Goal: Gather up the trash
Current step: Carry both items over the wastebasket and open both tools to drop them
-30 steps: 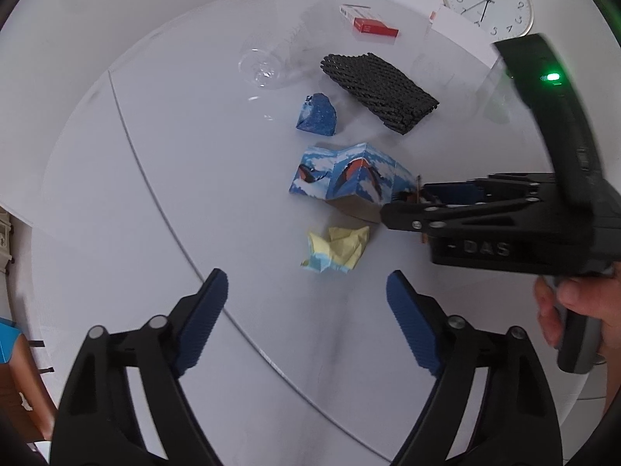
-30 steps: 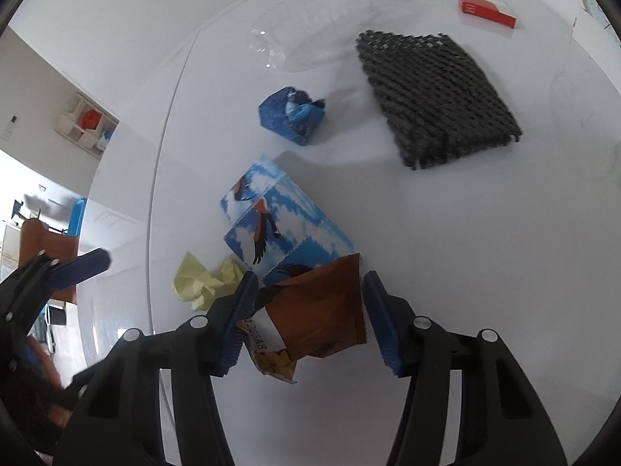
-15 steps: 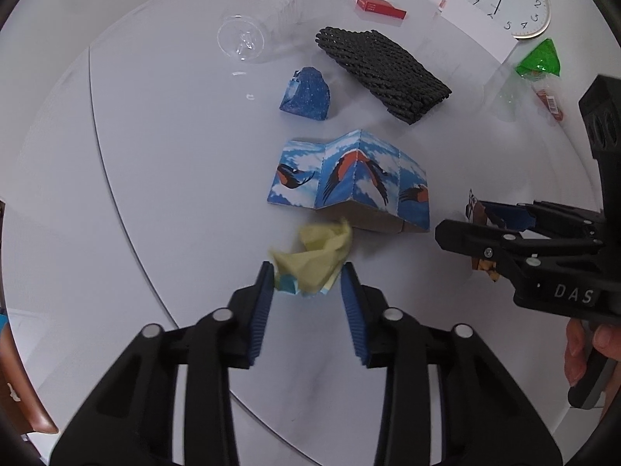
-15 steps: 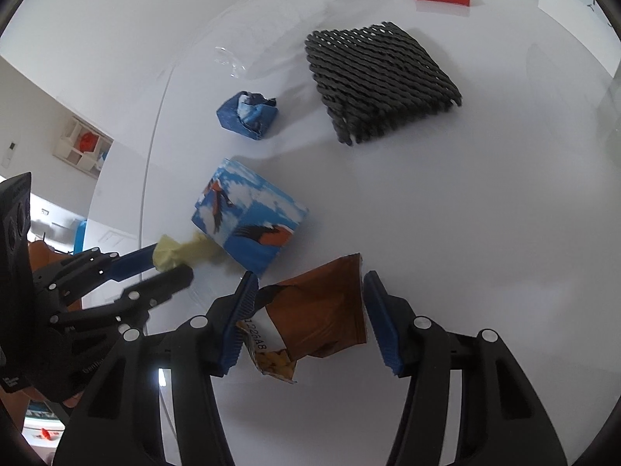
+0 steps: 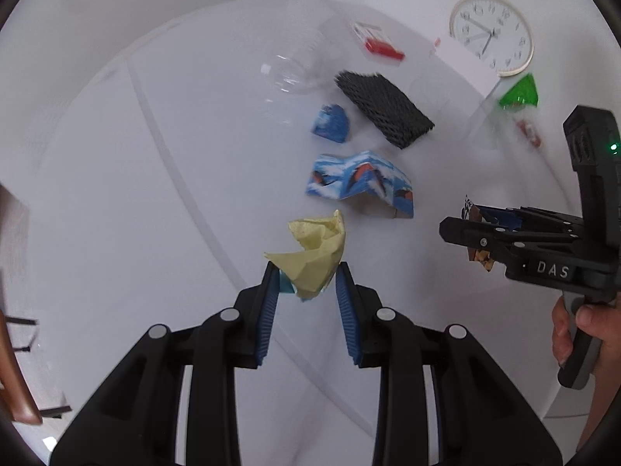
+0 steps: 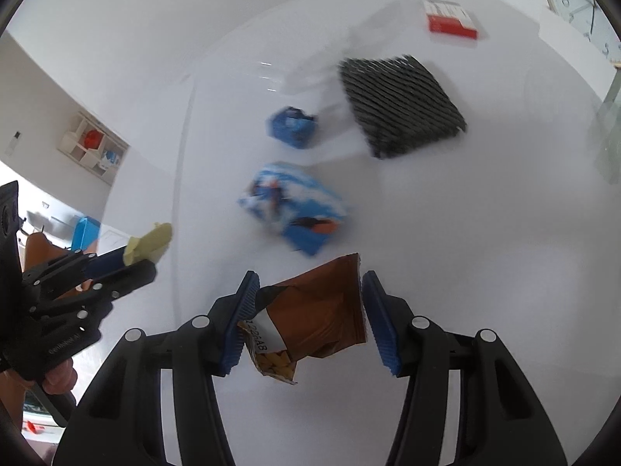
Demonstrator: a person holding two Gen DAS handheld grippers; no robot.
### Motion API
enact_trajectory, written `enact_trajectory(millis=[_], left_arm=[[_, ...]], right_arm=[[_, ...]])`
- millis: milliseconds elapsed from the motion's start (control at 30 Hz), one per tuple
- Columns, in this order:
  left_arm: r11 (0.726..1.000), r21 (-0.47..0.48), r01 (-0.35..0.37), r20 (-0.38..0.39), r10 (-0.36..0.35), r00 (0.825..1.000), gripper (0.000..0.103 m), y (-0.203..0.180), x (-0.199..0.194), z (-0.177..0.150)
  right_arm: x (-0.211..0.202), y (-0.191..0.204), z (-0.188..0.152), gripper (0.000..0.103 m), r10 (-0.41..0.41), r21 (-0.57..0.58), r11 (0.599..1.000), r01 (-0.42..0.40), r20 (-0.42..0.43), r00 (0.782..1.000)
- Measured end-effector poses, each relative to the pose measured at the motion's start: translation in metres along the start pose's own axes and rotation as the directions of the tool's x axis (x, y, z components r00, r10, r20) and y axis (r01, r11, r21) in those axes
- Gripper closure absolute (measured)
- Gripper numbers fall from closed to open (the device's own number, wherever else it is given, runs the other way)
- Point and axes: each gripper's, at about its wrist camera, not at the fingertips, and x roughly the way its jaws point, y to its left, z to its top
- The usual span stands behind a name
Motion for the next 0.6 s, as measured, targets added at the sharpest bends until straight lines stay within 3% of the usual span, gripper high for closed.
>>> enact_trajectory(millis=[200,400,600], left_arm=[[0.994,-0.058,-0.095,0.021,0.096,0.995,0.073,0.062,-0.064,-0.051],[0.961,-0.173,-0.216,-0.004,0.218,0.976,0.073,0.15,-0.117,-0.114],[0.926,-0.266,-0.267,-0.065,0.259,0.964,0.072,0.233,-0.121,-0.158]], right_arm=[[-0.013,0.071,-0.02,0.048,0.048,-0.07,0.996,-0.048,0.002,0.999],[-0.001,0.17,-0.044,0.048,0.137,-0.146,0.979,-0.14,-0.036,0.99],[0.014,0.267,-0.057,0.048,0.186,-0.222,0.954,-0.2,-0.085,0.979]])
